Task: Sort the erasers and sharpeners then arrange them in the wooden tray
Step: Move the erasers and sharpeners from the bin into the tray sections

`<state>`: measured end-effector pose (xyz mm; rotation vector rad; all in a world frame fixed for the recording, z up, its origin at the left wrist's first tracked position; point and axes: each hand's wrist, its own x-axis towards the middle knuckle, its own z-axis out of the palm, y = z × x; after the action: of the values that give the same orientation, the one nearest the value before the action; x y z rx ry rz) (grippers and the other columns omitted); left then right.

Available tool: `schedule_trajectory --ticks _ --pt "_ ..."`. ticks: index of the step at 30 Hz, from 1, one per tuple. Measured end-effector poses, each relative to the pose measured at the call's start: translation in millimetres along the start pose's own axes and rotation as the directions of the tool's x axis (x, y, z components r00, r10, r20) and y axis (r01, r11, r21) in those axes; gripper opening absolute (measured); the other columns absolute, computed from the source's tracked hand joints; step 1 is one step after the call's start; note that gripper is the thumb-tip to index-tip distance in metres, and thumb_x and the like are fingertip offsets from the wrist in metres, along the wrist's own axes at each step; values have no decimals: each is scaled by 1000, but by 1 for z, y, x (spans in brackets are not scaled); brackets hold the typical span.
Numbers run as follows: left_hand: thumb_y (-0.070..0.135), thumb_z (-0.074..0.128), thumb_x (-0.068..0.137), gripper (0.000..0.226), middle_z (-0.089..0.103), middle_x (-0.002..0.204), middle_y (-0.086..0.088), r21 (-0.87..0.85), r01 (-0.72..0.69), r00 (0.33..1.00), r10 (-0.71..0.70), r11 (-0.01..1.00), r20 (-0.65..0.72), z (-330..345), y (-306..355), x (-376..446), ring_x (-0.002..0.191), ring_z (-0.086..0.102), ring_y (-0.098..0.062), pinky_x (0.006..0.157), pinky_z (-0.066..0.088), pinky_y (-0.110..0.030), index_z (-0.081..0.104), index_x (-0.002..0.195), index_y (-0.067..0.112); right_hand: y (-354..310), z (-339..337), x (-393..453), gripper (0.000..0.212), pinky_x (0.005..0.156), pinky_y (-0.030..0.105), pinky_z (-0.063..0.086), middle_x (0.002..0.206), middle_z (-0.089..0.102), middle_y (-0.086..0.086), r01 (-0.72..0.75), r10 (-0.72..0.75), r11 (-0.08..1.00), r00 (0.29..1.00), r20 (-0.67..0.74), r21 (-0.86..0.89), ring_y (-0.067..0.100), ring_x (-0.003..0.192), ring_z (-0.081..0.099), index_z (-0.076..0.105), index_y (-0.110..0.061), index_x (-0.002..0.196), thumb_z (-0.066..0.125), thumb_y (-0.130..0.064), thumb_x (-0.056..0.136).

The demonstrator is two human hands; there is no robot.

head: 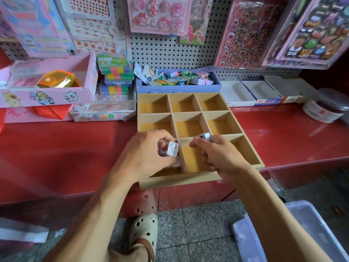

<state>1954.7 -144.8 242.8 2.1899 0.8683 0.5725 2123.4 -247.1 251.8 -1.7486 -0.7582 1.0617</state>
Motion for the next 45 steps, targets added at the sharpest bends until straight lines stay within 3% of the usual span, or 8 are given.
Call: schedule_trajectory --ticks 4,9,14,17,23,29,35,45 --pt "24 83 62 30 63 72 14 128 58 997 -65 990 47 -6 -10 -3 53 52 -3 57 46 -30 65 84 32 10 -12 -4 21 36 20 24 69 52 4 8 21 980 989 -145 197 8 45 33 60 -5 83 55 -15 101" --pt "40 83 66 30 59 73 15 305 42 992 -77 952 105 1 -1 -2 68 54 -8 61 42 -28 64 87 31 15 -18 -9 27 35 20 21 61 39 1 22 42 940 983 -180 340 8 42 28 45 -12 73 50 -6 99" --pt "49 74 77 31 54 81 15 424 -46 992 -9 905 128 11 7 3 79 52 -12 62 33 -27 66 103 35 12 -15 -14 33 34 18 17 59 34 -2 2 105 891 972 -210 455 8 39 23 45 -16 72 48 -30 101" --pt "45 72 79 30 51 81 14 446 -68 991 10 893 133 17 6 5 84 58 -14 61 33 -27 67 107 37 13 -16 -14 27 33 17 18 64 36 0 -1 118 836 977 -177 548 9 38 23 49 -12 75 37 -21 97" --pt "38 72 77 25 49 79 13 458 -65 995 21 887 101 20 7 5 86 60 -15 62 31 -27 64 100 39 22 -15 -25 10 36 19 20 57 34 -2 6 52 931 988 -148 365 7 40 25 64 -1 101 60 -8 95" --pt "43 81 69 38 58 82 15 374 -44 995 7 926 100 14 4 7 82 57 -12 64 40 -29 66 103 37 28 -7 -33 6 33 17 21 58 51 1 38 40 918 982 -186 394 4 39 28 74 -10 81 73 -7 86" --pt "42 88 56 36 64 75 12 -108 -84 996 87 991 23 19 14 2 53 52 -3 61 51 -31 70 87 34 23 11 -32 24 34 18 19 59 60 5 86 22 884 974 -225 459 4 34 25 58 -15 70 78 -12 83" --pt "29 71 64 22 59 75 15 40 -197 976 200 980 -88 19 22 0 63 55 -5 64 51 -36 68 86 28 15 17 -23 26 36 19 22 56 54 -2 58 60 885 970 -236 462 7 41 28 65 -10 78 57 -20 100"
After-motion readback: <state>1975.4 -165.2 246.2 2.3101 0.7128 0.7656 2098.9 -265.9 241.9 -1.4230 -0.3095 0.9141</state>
